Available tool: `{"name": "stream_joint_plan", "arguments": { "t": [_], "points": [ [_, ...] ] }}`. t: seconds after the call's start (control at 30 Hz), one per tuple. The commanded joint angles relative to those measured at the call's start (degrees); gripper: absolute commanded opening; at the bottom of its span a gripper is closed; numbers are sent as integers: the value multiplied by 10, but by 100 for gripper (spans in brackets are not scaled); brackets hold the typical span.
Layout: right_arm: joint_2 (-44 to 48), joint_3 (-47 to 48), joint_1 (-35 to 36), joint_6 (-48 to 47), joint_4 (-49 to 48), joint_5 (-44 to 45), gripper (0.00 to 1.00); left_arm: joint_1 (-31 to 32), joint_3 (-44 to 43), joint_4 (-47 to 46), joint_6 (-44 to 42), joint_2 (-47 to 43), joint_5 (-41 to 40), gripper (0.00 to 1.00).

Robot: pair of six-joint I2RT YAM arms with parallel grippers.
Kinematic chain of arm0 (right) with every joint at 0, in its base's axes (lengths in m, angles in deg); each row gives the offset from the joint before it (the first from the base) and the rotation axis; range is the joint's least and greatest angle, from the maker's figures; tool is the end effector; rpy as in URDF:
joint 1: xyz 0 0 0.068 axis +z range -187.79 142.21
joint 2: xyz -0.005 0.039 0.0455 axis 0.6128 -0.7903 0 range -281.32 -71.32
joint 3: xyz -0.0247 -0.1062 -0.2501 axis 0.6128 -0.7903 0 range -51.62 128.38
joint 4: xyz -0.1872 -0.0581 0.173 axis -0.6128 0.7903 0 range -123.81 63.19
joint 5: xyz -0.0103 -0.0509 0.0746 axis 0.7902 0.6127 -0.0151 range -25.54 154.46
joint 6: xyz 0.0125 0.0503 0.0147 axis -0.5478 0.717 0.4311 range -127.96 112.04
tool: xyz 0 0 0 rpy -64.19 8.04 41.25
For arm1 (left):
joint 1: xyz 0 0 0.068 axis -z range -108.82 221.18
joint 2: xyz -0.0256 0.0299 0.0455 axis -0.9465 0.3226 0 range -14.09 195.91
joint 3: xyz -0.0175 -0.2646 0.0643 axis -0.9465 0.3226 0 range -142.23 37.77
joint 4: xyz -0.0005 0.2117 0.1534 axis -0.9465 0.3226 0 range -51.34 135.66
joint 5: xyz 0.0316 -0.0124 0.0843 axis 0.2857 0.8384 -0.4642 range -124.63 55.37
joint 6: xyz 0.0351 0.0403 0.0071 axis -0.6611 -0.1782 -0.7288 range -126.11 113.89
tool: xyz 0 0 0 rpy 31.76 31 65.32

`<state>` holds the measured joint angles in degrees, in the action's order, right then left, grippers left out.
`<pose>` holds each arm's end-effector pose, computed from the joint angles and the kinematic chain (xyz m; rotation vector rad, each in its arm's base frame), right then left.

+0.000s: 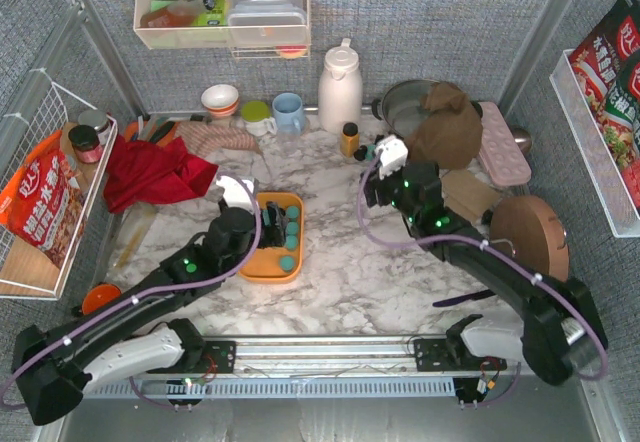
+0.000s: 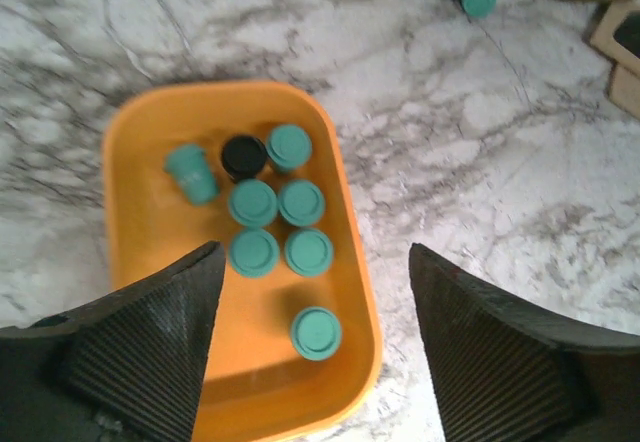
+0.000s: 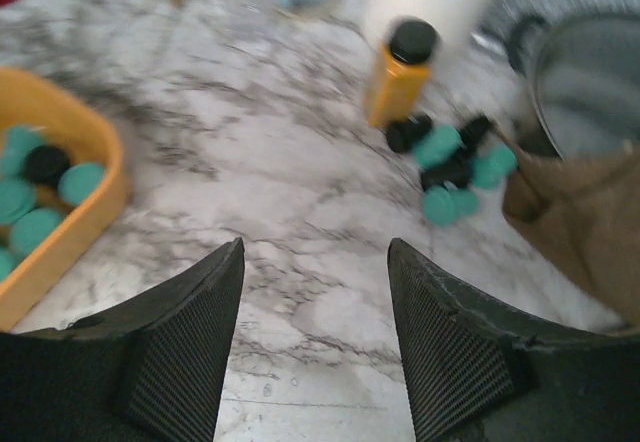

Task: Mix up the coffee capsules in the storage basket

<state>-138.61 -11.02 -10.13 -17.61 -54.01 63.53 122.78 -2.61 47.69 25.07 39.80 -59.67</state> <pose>0.2413 0.1271 0.2882 -0.5522 1.5973 0.2497 0.1451 -0.1590 0.2873 0.0610 1.9617 -0.5337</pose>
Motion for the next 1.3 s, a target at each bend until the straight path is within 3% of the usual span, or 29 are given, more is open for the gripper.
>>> {"name": "stream_joint_plan", "arguments": {
  "t": [0.0,0.07,0.13,0.27,0.4,0.63,0.73,0.83,1.0,1.27],
  "points": [
    [-75,82,-33,123,139,130,63,-1,-2,-30,-99,-37,-67,87],
    [-115,104,-48,90,154,116,63,-1,-1,-32,-136,-55,-73,93],
    [-154,113,-68,-8,139,67,64,-1,-5,-27,-174,-71,-65,99],
    [-227,139,-135,-213,125,-79,65,-1,-20,8,-235,-96,-45,99],
    [-315,270,-209,-209,212,-152,64,-1,-14,15,-258,-117,-34,99],
    [-453,461,-220,-132,342,-72,62,-1,-2,19,-244,-163,-18,99],
    [-496,521,-205,-13,375,39,61,-1,0,18,-239,-191,-24,99],
    [-542,600,-201,142,473,64,57,-1,5,14,-235,-216,-25,99],
    [-555,578,-197,315,483,67,54,-1,11,11,-230,-244,-32,99],
    [-539,502,-188,422,389,96,56,-1,9,13,-221,-248,-25,99]
  ]
}}
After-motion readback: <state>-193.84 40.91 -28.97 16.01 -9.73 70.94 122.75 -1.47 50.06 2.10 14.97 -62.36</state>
